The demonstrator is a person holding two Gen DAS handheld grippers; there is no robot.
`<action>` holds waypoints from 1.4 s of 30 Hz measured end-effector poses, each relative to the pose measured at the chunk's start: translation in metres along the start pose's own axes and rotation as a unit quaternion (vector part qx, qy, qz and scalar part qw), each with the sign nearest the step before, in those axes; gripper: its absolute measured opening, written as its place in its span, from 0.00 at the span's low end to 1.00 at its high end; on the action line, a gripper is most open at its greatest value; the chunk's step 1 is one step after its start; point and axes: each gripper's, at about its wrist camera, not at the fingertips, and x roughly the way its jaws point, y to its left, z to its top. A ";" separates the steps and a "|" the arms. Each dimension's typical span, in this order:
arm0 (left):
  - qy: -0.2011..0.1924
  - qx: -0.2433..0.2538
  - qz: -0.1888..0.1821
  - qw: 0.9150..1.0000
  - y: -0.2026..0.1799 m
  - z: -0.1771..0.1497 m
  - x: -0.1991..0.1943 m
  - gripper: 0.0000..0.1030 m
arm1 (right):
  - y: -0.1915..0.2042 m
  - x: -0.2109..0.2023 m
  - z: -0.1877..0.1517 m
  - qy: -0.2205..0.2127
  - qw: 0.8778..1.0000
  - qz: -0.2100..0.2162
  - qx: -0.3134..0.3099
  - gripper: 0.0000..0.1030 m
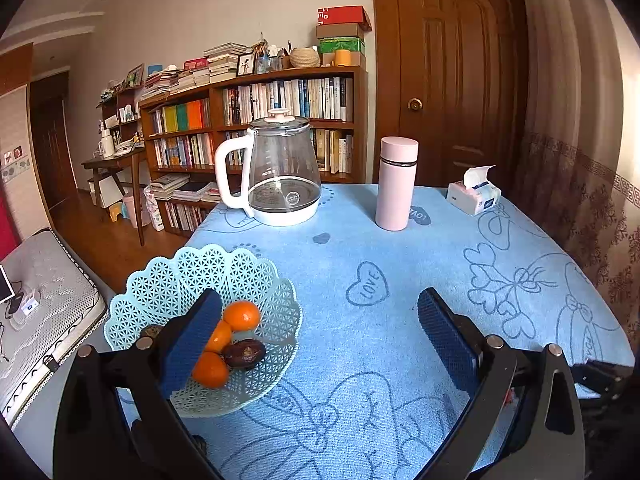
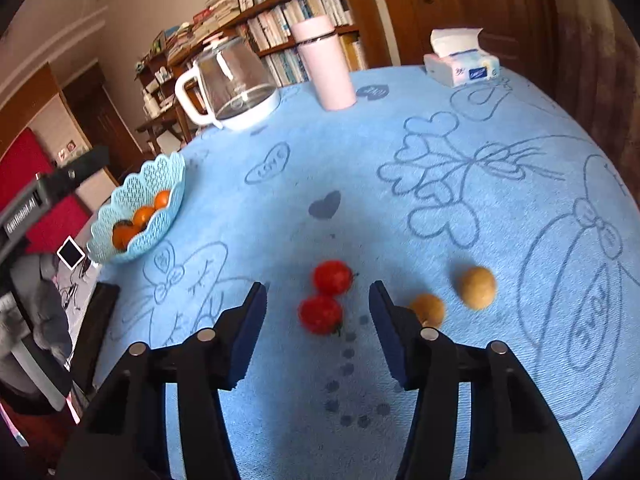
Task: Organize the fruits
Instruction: 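Move both tools back from the basket to the red cherry tomatoes, then grasp a red cherry tomato with the right tool while the left tool grasps another tomato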
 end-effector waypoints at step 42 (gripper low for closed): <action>0.076 0.065 -0.048 0.994 -0.065 -0.041 0.042 0.97 | -0.022 -0.016 -0.015 -0.005 0.999 -0.036 -0.028 0.29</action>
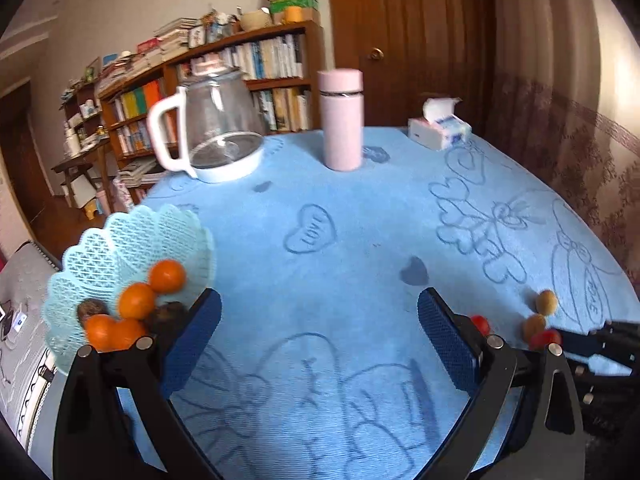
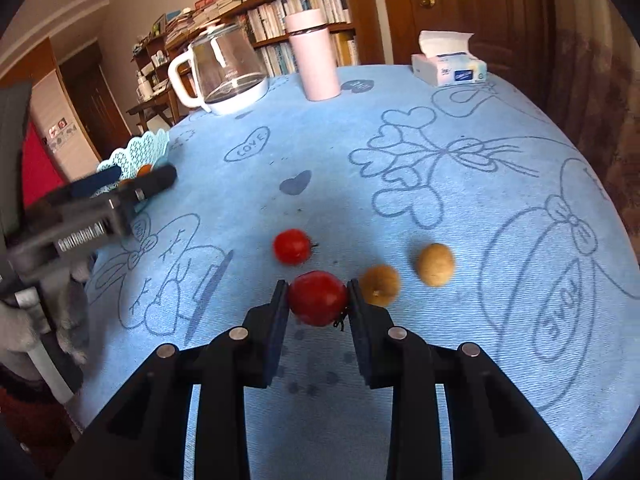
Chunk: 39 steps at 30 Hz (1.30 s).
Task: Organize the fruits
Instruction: 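Grasp a red cherry tomato with the right tool while the left tool grasps another tomato, then lift the held cherry tomatoes with both tools toward the basket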
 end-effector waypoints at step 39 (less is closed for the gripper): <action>0.086 0.059 -0.114 0.988 -0.077 -0.023 0.050 0.28 | -0.033 -0.016 0.006 -0.023 0.999 -0.009 0.034 0.29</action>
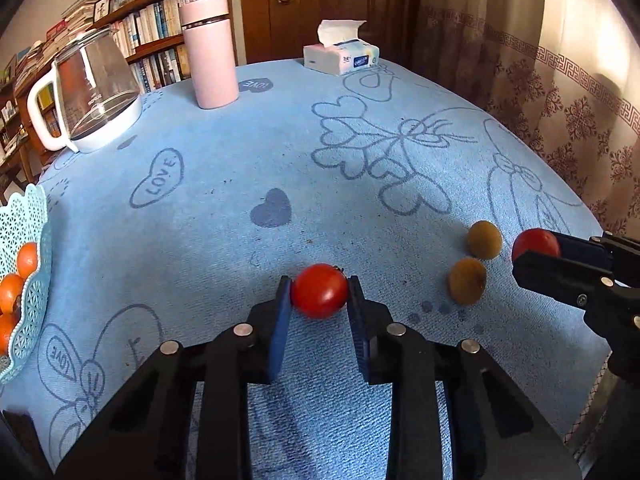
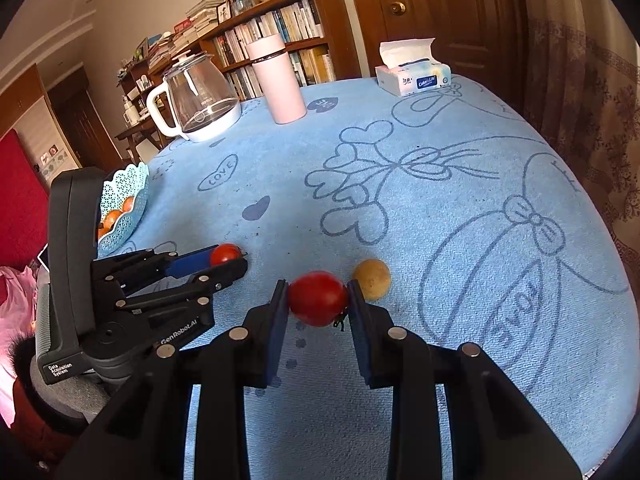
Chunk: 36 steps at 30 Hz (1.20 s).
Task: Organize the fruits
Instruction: 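Lift the held cherry tomatoes with both tools toward the basket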
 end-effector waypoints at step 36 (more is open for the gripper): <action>-0.105 -0.045 0.105 0.988 0.053 0.014 -0.080 0.28 | 0.030 -0.005 -0.003 -0.006 0.999 0.028 -0.017 0.29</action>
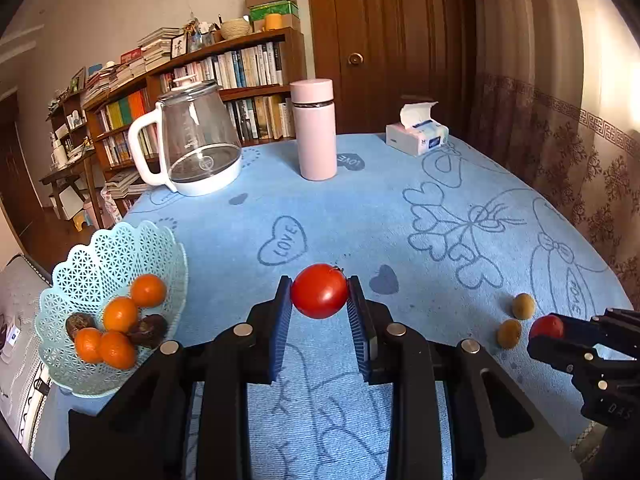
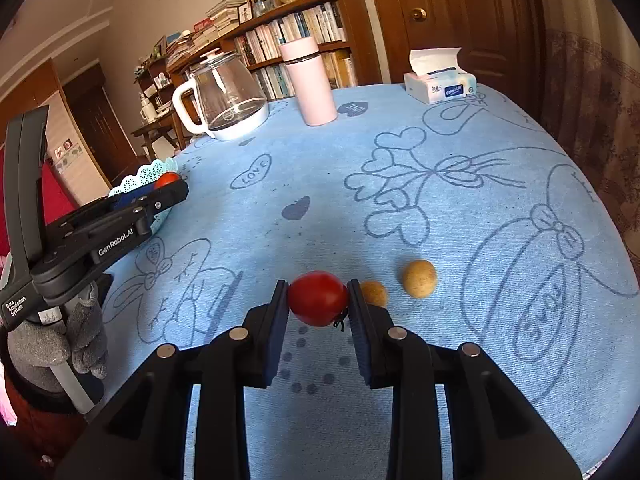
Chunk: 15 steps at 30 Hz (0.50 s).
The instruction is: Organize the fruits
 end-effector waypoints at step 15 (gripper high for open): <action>-0.027 -0.026 0.019 0.999 0.026 0.009 -0.020 0.28 | 0.019 -0.005 0.010 -0.014 1.000 0.021 -0.004 0.29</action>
